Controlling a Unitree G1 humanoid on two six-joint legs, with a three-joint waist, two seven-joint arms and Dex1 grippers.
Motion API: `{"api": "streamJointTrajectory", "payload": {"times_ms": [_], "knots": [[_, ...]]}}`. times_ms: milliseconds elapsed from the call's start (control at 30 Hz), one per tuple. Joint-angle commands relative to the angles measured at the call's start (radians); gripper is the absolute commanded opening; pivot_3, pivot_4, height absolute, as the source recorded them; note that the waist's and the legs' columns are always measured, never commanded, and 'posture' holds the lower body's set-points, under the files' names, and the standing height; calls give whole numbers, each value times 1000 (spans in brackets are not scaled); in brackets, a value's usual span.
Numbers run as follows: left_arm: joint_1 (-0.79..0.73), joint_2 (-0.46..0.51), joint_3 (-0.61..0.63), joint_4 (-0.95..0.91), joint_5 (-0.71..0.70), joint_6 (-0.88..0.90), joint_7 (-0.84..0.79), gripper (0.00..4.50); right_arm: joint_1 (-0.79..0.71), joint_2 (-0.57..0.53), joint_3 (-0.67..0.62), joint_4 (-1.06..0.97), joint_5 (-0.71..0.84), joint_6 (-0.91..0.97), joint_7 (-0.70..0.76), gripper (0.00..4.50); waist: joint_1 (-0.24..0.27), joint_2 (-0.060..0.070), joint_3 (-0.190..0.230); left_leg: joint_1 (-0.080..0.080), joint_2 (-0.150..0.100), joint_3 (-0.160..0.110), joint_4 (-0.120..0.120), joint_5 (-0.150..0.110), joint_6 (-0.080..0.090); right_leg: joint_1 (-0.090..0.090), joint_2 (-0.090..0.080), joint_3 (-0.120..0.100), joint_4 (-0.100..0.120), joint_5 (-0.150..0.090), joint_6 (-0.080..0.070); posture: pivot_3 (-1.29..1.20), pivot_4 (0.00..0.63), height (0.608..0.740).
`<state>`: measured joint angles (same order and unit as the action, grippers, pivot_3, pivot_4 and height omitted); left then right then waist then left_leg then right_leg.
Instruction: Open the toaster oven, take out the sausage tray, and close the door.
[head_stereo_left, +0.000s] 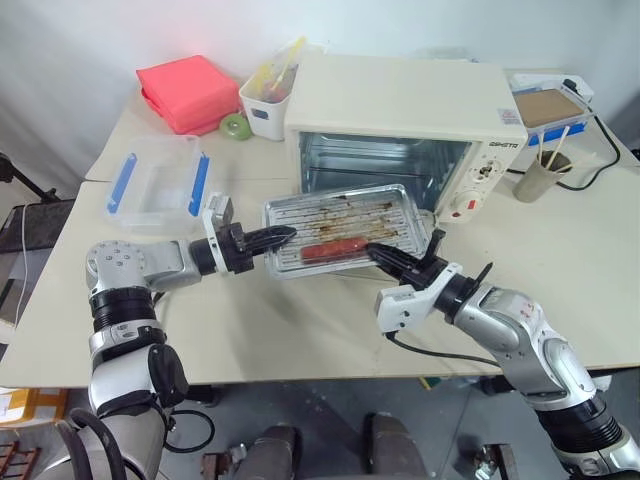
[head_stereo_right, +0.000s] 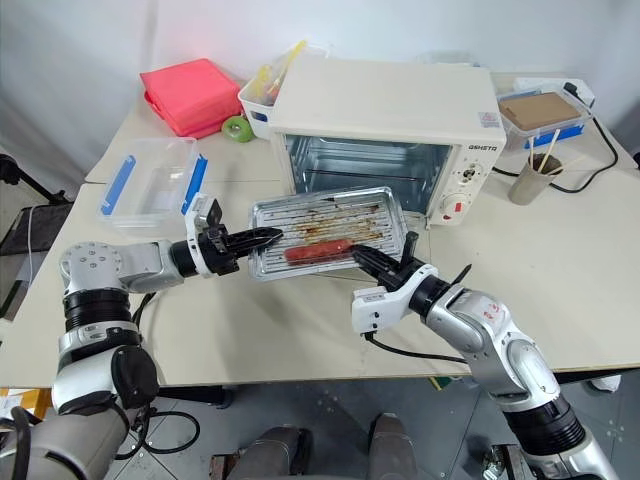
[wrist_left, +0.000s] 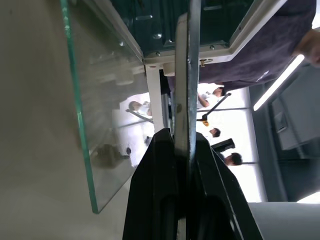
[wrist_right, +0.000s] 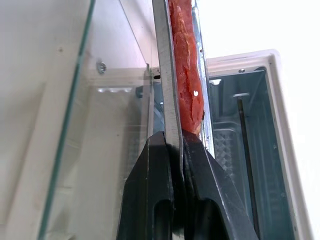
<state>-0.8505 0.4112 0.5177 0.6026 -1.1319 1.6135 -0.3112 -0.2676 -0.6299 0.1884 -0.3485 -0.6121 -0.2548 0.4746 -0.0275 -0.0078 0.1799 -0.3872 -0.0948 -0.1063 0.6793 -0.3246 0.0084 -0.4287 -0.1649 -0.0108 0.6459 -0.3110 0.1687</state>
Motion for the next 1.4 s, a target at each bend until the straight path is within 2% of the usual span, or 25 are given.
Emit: {"api": "streamJointTrajectory", "payload": {"times_ms": [33,167,300,333,400,500,667,767,867,1033,1067,1267,1400], "knots": [[9,40,0,29,-154,1,93,0,8,-6,-40,-41,74,-1,18,1115,0,0,0,0,0,0,0,0,0,0,0,0,0,0,0,0,150,740],[46,104,-18,59,-312,1,175,0,59,-58,-84,-45,161,-41,49,2506,0,0,0,0,0,-1,0,0,0,0,0,1,0,0,0,0,150,740],[172,214,-84,-5,-511,1,193,0,137,-95,-197,-30,323,-93,51,2506,-1,0,0,2,-6,-12,-1,-1,-1,-1,0,4,0,0,0,0,150,740],[227,255,-83,-35,-556,1,174,0,164,-88,-253,-16,422,-97,60,2506,-2,0,0,3,-7,-15,-1,-1,-2,-1,0,5,0,0,0,0,150,740],[310,303,-44,-53,-621,1,162,0,217,-86,-319,0,628,-119,121,2506,-3,-1,0,7,-10,-20,-5,-2,-2,-1,1,10,0,0,0,0,150,740],[448,355,16,-86,-686,-44,181,0,260,-92,-409,75,780,-12,175,2506,0,-2,-1,19,-13,-21,-14,-2,-2,4,1,17,-3,0,0,0,150,740],[665,380,78,-187,-826,-171,241,0,275,-93,-481,183,931,88,256,2506,2,-1,-2,20,-13,-21,-14,-2,-2,3,1,19,-2,0,0,0,150,740],[746,342,138,-259,-840,-239,262,0,284,-97,-477,255,986,128,338,2506,5,-2,-2,20,-13,-21,-14,-2,-1,3,1,20,-3,0,0,0,150,740],[791,261,207,-345,-840,-303,294,0,282,-99,-456,340,1000,163,412,1963,18,-1,-2,20,-13,-20,-14,-2,-1,3,1,20,-8,0,0,0,150,740],[838,144,280,-461,-840,-369,357,0,222,-87,-426,409,1076,244,532,201,24,-1,-2,20,-13,-19,-13,-3,-1,3,1,20,-9,0,0,0,150,740],[847,125,288,-481,-840,-379,369,0,210,-85,-417,416,1084,261,552,20,24,-2,-2,20,-13,-19,-13,-3,-1,3,1,20,-9,0,0,0,150,740],[873,15,336,-587,-840,-451,440,0,111,-54,-355,443,1150,397,652,20,25,-2,-3,20,-12,-19,-13,-3,-2,3,1,20,-10,0,0,0,150,740],[882,-42,345,-641,-840,-485,470,0,64,-16,-369,426,1187,434,644,20,26,-2,-3,19,-12,-19,-13,-3,-2,3,1,20,-11,0,0,0,150,740]]}}
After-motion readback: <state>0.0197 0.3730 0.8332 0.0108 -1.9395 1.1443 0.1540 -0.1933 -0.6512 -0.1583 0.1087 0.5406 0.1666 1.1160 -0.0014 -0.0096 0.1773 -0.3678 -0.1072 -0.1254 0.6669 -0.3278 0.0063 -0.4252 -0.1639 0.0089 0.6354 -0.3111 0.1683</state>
